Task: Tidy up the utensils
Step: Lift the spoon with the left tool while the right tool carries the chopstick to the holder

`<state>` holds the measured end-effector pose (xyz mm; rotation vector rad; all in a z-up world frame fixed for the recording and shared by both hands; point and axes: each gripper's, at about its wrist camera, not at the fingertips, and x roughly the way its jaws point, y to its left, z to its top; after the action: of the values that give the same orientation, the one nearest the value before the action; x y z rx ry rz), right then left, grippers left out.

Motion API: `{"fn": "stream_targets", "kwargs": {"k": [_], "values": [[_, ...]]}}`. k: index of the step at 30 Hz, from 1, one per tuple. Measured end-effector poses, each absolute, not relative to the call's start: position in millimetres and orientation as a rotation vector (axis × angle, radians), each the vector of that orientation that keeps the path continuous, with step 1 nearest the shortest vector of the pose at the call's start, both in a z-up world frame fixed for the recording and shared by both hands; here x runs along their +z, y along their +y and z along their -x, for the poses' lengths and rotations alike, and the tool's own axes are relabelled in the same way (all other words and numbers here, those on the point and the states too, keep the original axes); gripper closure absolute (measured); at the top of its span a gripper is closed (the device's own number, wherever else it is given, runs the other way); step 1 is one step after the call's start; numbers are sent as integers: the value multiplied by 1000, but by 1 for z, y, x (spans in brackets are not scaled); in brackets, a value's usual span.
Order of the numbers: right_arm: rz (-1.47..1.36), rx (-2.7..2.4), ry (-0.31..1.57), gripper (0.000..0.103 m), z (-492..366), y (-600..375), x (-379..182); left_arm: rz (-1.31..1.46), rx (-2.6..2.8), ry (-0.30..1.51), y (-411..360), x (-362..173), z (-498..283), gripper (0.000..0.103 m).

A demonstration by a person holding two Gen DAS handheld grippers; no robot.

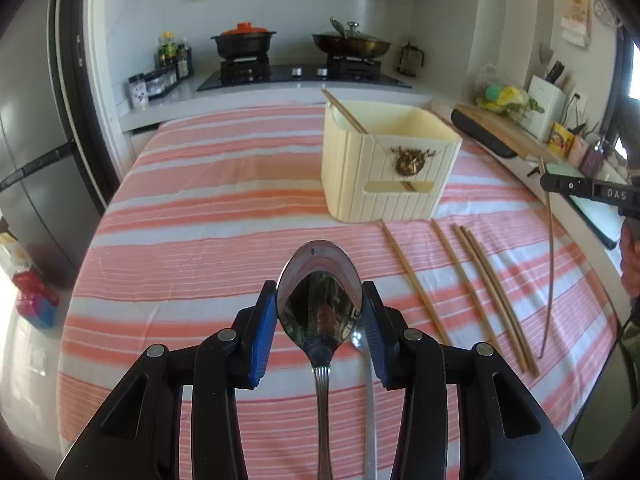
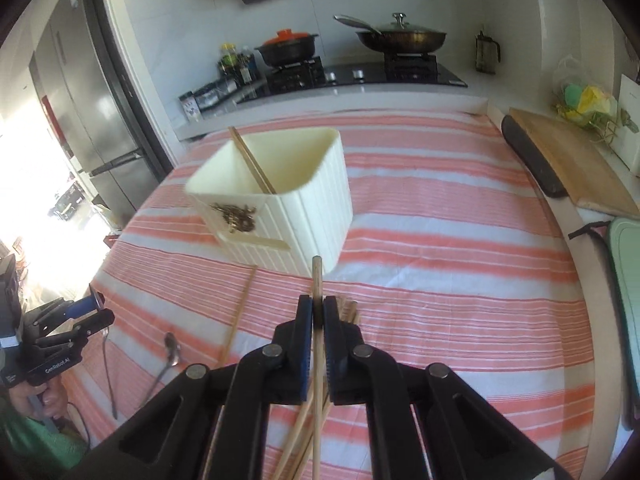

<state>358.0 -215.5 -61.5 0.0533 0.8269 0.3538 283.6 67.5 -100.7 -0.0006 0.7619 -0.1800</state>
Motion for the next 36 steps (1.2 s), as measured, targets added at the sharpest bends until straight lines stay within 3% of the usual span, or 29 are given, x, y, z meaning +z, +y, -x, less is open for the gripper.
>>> {"fn": "stream_targets", "kwargs": {"k": [18, 36], "values": [[-63, 388, 567, 97, -281, -204, 7, 53, -247, 624, 64, -34, -255, 62], [-64, 373, 444, 97, -364, -188, 88, 114, -287, 513, 62, 67, -343, 62]]}}
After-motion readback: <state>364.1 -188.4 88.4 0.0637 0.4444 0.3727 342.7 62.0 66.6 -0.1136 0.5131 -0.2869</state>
